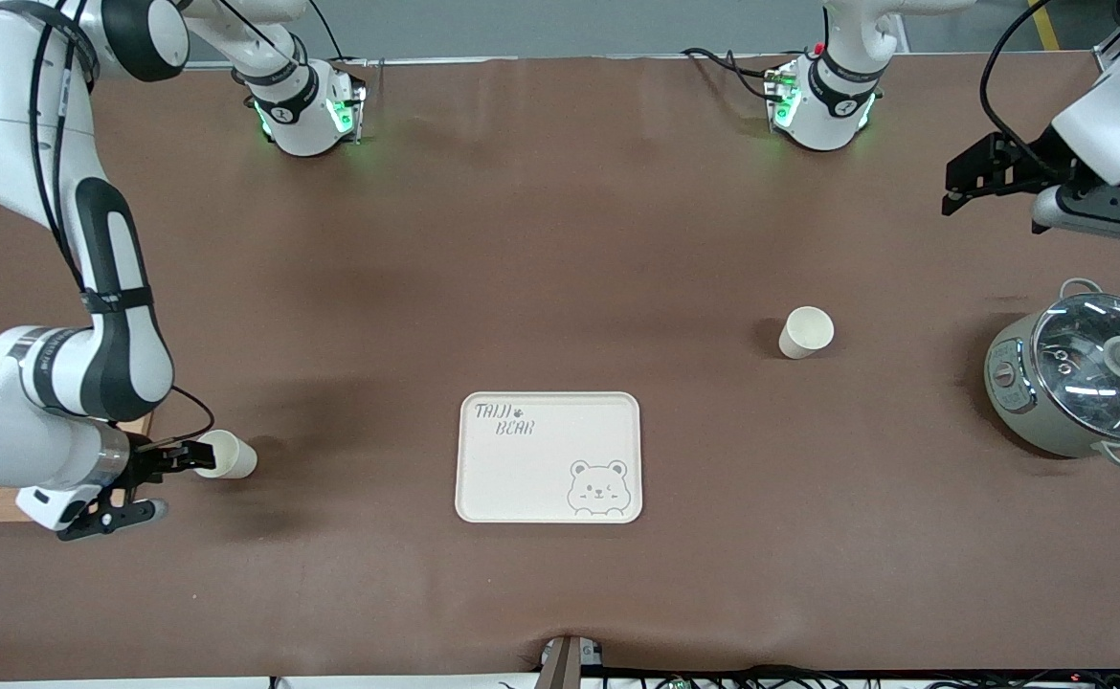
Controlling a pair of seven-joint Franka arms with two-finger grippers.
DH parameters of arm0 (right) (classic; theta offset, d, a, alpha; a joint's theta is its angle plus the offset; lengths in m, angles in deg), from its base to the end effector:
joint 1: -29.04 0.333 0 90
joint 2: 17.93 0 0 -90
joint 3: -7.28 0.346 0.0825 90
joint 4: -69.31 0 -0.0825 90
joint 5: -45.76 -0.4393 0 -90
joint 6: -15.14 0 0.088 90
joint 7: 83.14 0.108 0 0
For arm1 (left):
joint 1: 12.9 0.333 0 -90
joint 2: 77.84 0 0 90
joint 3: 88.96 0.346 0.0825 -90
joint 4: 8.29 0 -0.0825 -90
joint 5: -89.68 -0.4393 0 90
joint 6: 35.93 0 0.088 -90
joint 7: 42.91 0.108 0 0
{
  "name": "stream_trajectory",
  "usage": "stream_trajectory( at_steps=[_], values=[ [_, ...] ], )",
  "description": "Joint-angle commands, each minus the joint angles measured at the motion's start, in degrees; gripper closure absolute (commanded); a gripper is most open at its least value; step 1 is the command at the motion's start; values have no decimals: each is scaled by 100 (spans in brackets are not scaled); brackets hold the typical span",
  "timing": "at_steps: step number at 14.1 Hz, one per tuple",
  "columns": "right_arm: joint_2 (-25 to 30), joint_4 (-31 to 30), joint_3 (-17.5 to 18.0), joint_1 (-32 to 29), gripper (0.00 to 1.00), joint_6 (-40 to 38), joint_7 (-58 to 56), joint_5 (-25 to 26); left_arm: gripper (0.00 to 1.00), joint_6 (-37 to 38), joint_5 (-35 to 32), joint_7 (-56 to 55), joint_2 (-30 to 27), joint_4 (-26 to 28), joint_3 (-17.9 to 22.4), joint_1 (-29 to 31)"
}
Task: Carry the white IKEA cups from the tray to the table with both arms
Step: 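Release the cup beside the board with the right gripper and raise both grippers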
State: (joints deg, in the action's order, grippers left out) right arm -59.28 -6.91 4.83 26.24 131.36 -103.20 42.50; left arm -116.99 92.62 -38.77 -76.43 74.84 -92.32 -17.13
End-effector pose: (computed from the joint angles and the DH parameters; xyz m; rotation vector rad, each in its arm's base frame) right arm 0.8012 -0.0627 0.2984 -3.0916 -0.3776 0.0271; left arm 0.5957 -0.0851 0.6878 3.0724 -0.3256 -0.0962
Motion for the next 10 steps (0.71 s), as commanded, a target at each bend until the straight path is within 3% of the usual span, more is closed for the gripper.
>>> stream_trajectory(
  at_steps=[1, 10],
  values=[
    [556, -130, 43, -27, 0, -195, 142, 10, 0, -111, -30, 175, 16, -17, 143, -8],
    [2041, -157, 87, 70, 0, -1768, 1961, 2, 0, -454, -136, 183, 34, 1, 143, 36]
  ],
)
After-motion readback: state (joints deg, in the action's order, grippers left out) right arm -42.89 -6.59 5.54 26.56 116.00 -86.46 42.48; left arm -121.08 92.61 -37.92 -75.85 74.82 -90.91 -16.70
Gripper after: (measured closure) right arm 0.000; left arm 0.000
